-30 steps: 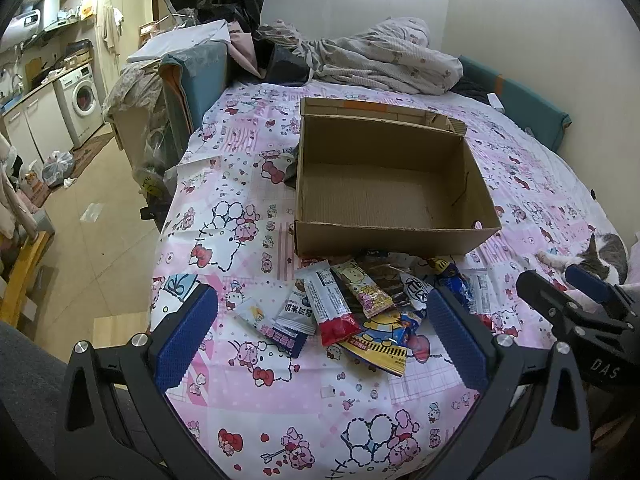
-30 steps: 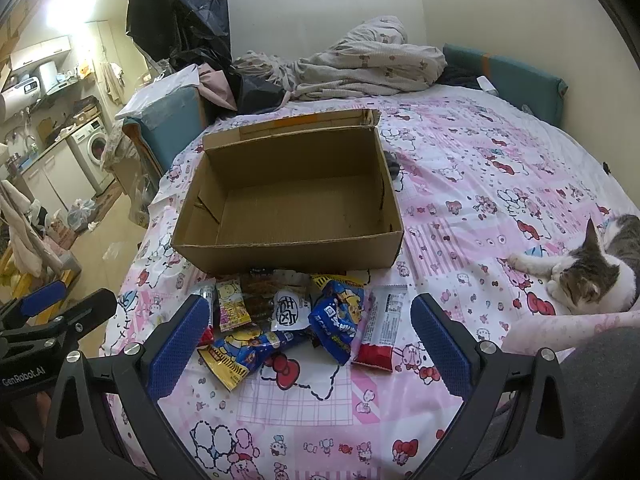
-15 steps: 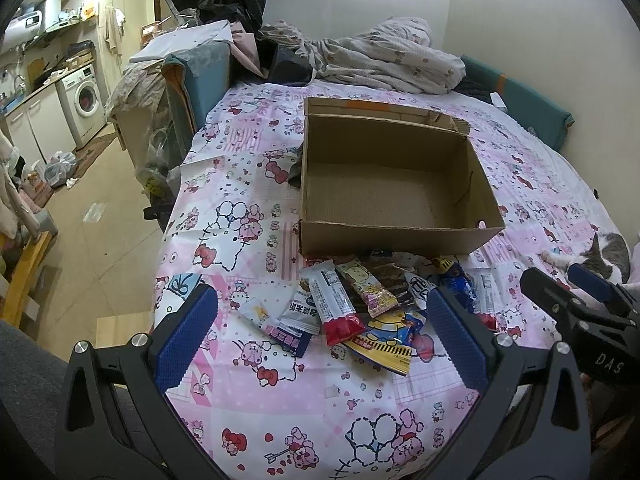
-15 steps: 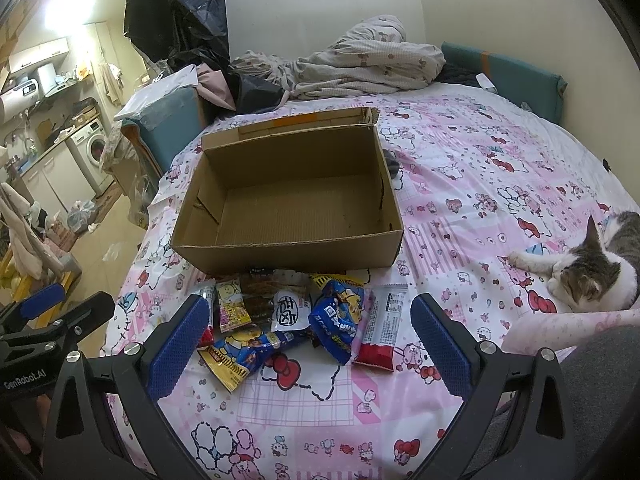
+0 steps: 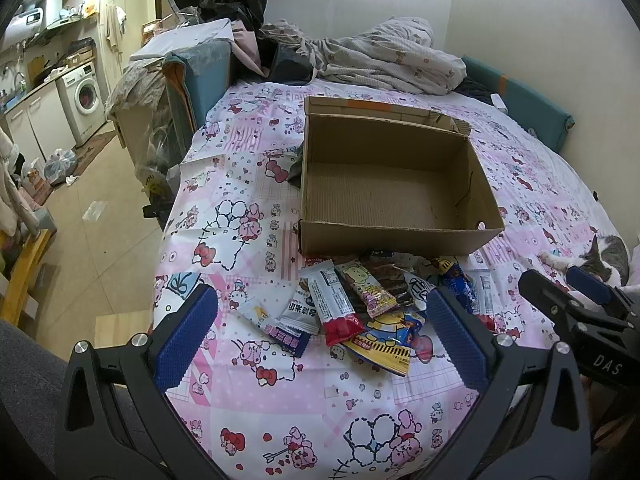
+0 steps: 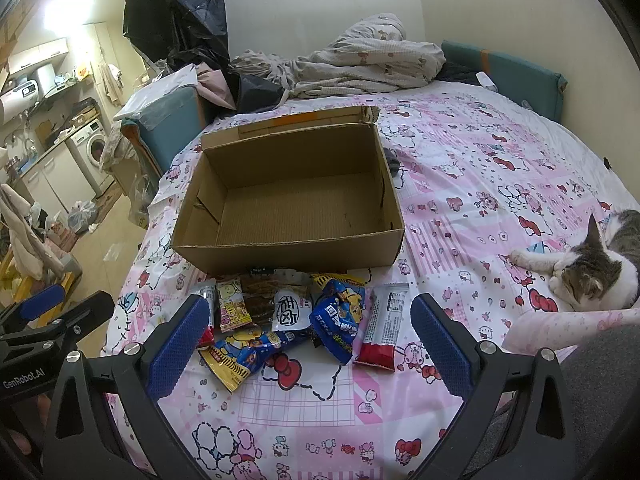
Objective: Organize snacks
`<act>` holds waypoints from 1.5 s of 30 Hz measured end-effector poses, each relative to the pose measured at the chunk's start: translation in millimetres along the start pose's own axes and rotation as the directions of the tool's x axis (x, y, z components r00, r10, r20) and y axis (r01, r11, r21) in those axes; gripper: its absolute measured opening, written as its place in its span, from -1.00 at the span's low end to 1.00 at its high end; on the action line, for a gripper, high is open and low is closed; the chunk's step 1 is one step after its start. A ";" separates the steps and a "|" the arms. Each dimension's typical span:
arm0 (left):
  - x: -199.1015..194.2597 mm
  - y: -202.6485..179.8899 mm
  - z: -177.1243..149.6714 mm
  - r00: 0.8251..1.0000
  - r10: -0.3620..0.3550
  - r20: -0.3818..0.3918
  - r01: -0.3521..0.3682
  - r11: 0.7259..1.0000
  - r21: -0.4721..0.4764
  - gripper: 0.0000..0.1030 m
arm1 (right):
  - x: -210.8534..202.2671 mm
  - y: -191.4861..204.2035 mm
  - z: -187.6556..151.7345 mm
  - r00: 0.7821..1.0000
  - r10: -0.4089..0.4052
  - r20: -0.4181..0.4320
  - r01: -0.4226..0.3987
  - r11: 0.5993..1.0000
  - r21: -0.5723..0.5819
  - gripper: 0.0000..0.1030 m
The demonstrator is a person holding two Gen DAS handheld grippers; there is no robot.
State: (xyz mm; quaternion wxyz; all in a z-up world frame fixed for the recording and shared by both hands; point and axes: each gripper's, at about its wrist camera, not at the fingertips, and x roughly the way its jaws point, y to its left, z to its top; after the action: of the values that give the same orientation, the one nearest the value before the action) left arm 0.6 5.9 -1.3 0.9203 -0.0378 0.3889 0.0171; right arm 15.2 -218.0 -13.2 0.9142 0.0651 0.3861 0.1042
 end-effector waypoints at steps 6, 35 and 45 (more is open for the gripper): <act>1.8 0.3 1.1 1.000 -0.002 -0.009 0.002 1.000 -0.011 1.00 | 0.0 1.8 -1.4 1.000 0.000 0.001 0.000 1.000 0.000 0.99; 127.7 118.3 -4.9 0.842 0.043 -0.538 -0.293 0.874 -0.388 0.55 | 96.8 -104.6 30.1 0.939 -0.038 -0.341 0.140 0.949 0.281 0.99; 172.5 91.0 -32.3 0.799 -0.064 -0.598 -0.264 0.856 -0.444 -0.27 | 101.6 -100.4 29.5 0.937 -0.050 -0.345 0.146 0.955 0.259 0.99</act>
State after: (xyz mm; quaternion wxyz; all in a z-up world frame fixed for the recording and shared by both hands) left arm 92.2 94.3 -152.6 0.7064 -0.2597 0.6396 0.1563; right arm 119.6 -292.0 -83.2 0.8209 0.1557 0.5494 0.0119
